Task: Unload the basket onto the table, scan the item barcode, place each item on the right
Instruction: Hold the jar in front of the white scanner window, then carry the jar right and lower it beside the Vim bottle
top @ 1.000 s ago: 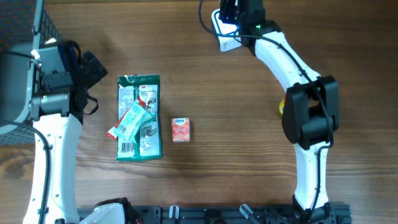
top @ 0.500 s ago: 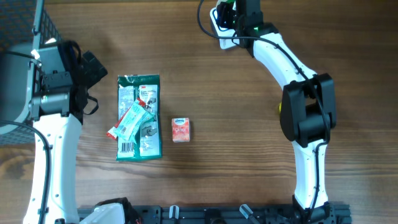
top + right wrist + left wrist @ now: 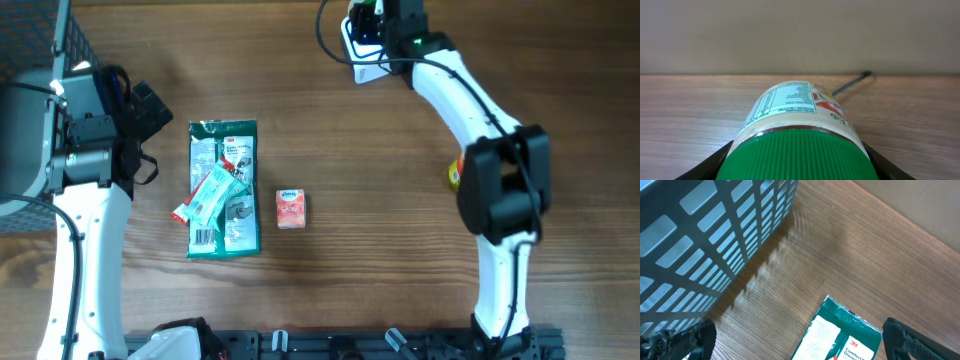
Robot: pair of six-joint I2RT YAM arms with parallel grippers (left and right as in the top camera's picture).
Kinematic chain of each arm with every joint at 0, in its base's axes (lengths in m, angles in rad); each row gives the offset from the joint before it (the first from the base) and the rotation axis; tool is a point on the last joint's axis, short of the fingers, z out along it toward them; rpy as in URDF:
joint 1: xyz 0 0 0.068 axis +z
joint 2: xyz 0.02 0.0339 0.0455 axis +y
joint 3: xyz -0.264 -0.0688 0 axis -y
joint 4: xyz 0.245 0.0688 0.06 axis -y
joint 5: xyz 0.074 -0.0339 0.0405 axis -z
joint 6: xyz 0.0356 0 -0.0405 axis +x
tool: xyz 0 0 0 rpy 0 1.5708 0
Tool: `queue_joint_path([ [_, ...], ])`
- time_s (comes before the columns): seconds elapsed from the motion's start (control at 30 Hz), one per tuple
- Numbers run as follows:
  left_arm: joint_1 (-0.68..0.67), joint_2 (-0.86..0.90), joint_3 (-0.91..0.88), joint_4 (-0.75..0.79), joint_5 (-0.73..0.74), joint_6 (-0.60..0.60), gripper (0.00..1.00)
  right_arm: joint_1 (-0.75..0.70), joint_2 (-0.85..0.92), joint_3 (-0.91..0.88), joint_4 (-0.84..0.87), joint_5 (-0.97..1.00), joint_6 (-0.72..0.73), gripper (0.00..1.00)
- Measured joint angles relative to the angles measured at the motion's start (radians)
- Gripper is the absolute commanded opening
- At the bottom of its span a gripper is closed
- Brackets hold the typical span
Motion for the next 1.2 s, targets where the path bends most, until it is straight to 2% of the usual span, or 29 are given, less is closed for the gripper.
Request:
queue_joint_path([
  [0.1, 0.000, 0.000, 0.000, 0.000, 0.000, 0.000, 1.00, 0.000, -0.122, -0.001, -0.079, 0.000, -0.007, 0.05],
  [0.23, 0.000, 0.000, 0.000, 0.000, 0.000, 0.000, 1.00, 0.000, -0.312, 0.001, -0.307, -0.007, -0.008, 0.05],
  [0.33, 0.000, 0.000, 0.000, 0.000, 0.000, 0.000, 1.00, 0.000, -0.439, 0.007, -0.544, -0.008, -0.008, 0.05],
  [0.57, 0.000, 0.000, 0.000, 0.000, 0.000, 0.000, 1.00, -0.021, -0.480, 0.011, -0.893, 0.068, 0.002, 0.08],
  [0.97, 0.000, 0.000, 0.000, -0.001, 0.000, 0.000, 1.00, -0.318, -0.480, -0.010, -1.020, 0.100, 0.082, 0.08],
  [1.2, 0.000, 0.000, 0.000, 0.000, 0.000, 0.000, 1.00, -0.450, -0.480, -0.213, -0.993, 0.080, 0.089, 0.08],
])
